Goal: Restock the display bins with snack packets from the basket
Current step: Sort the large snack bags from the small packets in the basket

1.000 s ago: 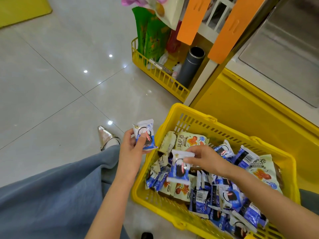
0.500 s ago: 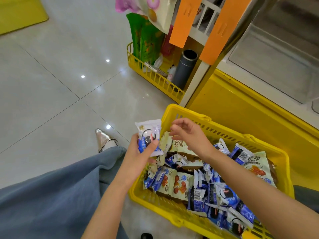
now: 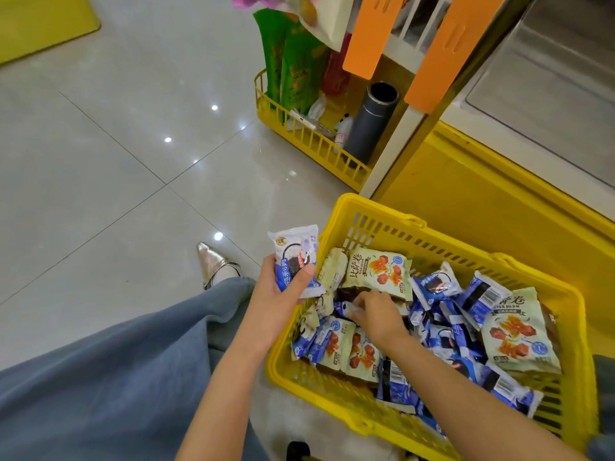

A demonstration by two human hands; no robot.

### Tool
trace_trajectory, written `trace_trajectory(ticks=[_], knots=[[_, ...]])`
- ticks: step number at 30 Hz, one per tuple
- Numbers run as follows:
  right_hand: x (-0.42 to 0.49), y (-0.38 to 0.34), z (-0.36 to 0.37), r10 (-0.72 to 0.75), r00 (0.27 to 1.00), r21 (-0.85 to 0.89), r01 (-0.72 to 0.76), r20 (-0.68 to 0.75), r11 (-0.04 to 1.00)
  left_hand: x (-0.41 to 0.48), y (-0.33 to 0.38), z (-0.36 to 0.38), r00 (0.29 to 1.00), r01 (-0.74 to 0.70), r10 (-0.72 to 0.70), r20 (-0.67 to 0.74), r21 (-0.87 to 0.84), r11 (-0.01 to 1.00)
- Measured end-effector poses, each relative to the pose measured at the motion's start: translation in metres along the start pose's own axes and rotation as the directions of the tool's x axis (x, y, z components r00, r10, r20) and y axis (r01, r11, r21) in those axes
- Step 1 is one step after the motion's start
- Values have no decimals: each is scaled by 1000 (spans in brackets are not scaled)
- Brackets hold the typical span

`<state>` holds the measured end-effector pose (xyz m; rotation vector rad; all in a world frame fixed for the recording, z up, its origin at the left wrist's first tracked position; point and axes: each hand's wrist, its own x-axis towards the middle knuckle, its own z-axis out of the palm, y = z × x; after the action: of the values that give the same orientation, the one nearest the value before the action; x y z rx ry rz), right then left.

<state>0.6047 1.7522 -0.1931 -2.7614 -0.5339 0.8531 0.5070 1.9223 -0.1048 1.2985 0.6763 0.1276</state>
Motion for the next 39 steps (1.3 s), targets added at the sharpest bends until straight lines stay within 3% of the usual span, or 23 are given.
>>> trace_trajectory(ticks=[1,6,8,10,13,16,27,33,39], knots=[[1,-1,-2,-16,1000,-9,16,-15,1000,0,0,0,1000,-5,5,-5,-3,1000],[3,-3,-13,-22,995,290,49,-96,956,2,-1,-6,998,-1,1,-64,-4,1000],[4,-8,-11,-13,1000,372,19,-19,928,3,-1,-6,997,-2,1,-80,-6,1000],[5,-22,-8,35,986,476,-108,161,873,3,-1,-4,996,-3,4,-91,9,1000],[7,-43,5,75,958,350,-173,277,920,4,-2,-2,996,-2,3,-94,18,1000],[7,-47,14,86,980,199,-121,177,973,4,-4,-2,996,-1,3,-94,26,1000],[-29,-26,4,-72,985,331,121,-157,936,2,-6,5,998,19,-12,-65,112,993],[-70,40,-54,-147,982,420,185,-121,888,-11,-15,41,996,-17,-6,87,260,966],[-117,118,-107,-141,987,268,155,-72,951,-37,-49,111,926,24,-176,334,412,911]])
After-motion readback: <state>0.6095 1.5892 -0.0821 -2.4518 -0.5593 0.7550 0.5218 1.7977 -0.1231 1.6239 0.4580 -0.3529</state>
